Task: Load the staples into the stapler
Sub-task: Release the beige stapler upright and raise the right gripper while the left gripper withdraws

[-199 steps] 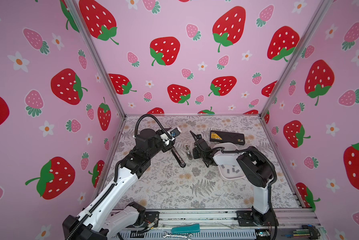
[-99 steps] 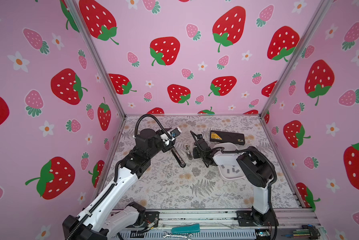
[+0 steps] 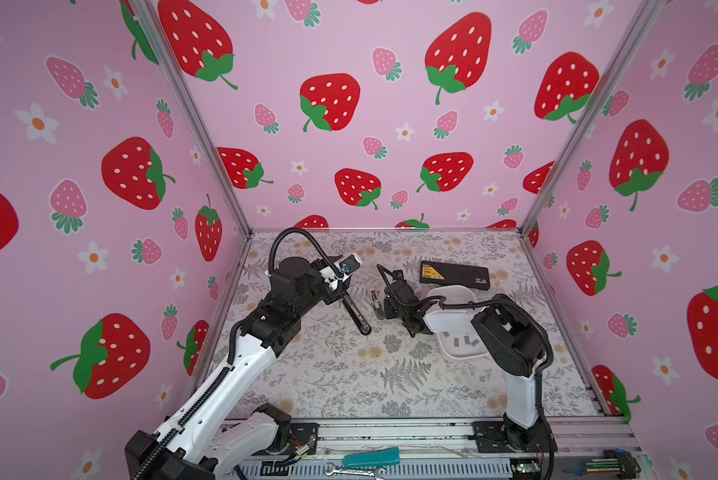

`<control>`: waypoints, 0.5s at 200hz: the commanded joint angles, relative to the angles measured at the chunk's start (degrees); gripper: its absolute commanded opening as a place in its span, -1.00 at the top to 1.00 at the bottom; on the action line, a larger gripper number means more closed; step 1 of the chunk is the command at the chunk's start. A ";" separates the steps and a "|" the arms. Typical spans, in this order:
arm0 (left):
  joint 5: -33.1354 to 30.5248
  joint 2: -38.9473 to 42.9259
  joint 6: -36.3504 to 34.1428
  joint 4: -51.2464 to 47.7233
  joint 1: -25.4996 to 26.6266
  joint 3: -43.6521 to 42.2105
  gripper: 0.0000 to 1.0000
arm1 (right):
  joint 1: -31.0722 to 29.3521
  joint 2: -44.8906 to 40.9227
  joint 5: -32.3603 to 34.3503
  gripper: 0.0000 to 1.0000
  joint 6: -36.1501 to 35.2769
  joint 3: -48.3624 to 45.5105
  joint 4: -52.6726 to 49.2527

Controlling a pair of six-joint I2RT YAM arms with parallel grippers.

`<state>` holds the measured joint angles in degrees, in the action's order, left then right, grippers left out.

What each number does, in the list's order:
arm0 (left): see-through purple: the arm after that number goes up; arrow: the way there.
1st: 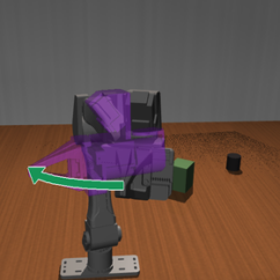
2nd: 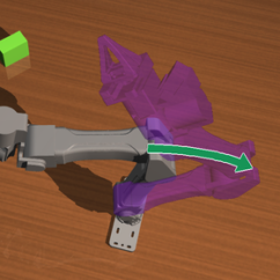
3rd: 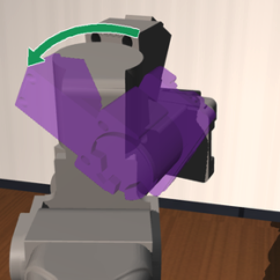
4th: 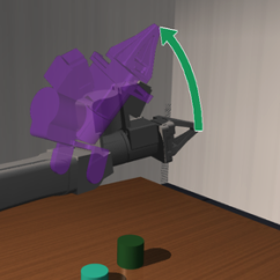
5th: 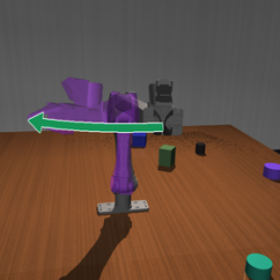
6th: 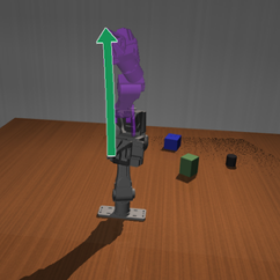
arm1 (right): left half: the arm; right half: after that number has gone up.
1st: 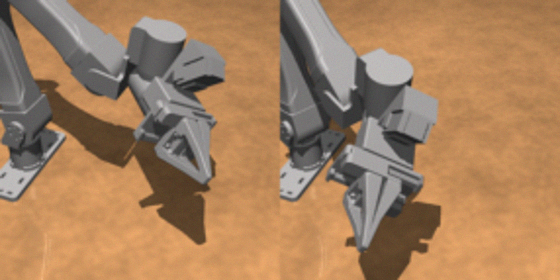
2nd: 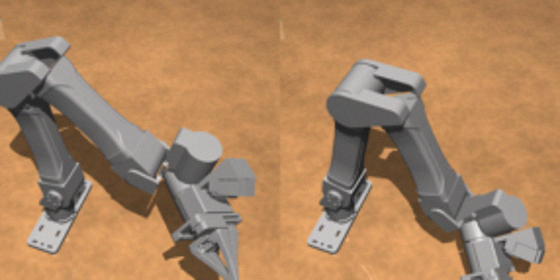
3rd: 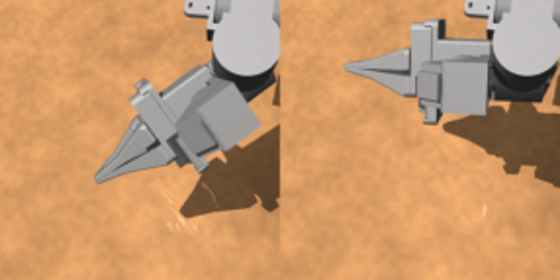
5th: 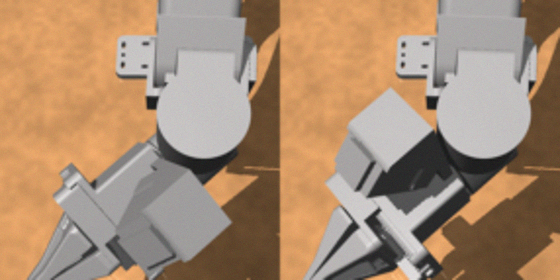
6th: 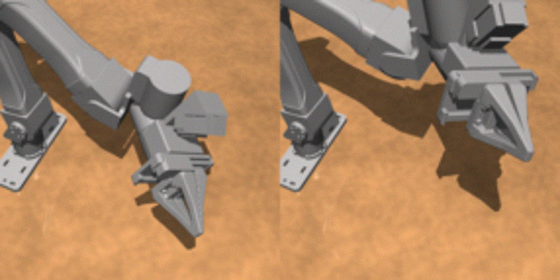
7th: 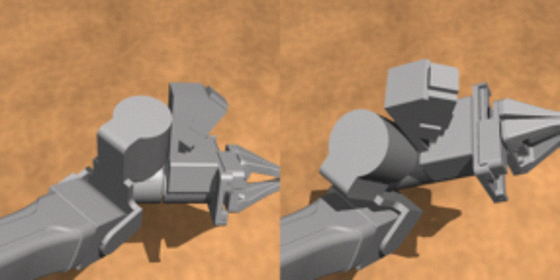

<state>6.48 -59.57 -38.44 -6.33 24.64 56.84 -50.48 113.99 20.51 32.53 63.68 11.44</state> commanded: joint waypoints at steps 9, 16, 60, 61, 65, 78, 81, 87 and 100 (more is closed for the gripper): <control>-3.07 0.46 10.48 3.99 -2.27 3.58 -0.04 | -0.73 -1.48 2.38 0.07 1.08 0.92 -1.24; -4.95 0.65 14.16 4.86 -2.55 4.06 -0.16 | -0.98 -2.03 2.55 0.04 0.89 0.77 -1.25; -13.56 3.36 41.19 4.65 -2.85 8.29 -0.98 | -3.46 -10.26 4.83 -0.11 -0.61 -4.76 0.60; -13.58 3.47 41.96 4.65 -2.85 8.24 -0.98 | -3.47 -10.49 4.90 -0.11 -0.62 -4.95 0.64; -13.76 4.01 44.91 4.62 -2.97 8.01 -0.98 | -3.55 -11.57 4.99 -0.12 -0.70 -5.96 0.84; -13.63 5.98 52.97 4.60 -2.96 6.65 -0.98 | -3.66 -15.36 4.88 -0.14 -1.00 -9.06 1.66; -13.87 6.47 54.50 4.57 -2.94 6.14 -0.98 | -3.73 -16.32 4.74 -0.14 -1.13 -9.74 1.87; -14.27 7.67 57.97 4.13 -3.01 5.16 -0.98 | -3.64 -18.13 4.65 -0.15 -1.53 -11.12 2.01; -14.35 10.47 63.41 1.21 -2.98 3.26 -0.98 | -3.62 -22.47 5.32 -0.18 -2.33 -14.20 2.05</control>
<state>-5.21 -53.56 5.50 -3.31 21.98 62.00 -54.24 98.08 23.51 31.42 53.91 12.43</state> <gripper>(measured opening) 0.990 0.575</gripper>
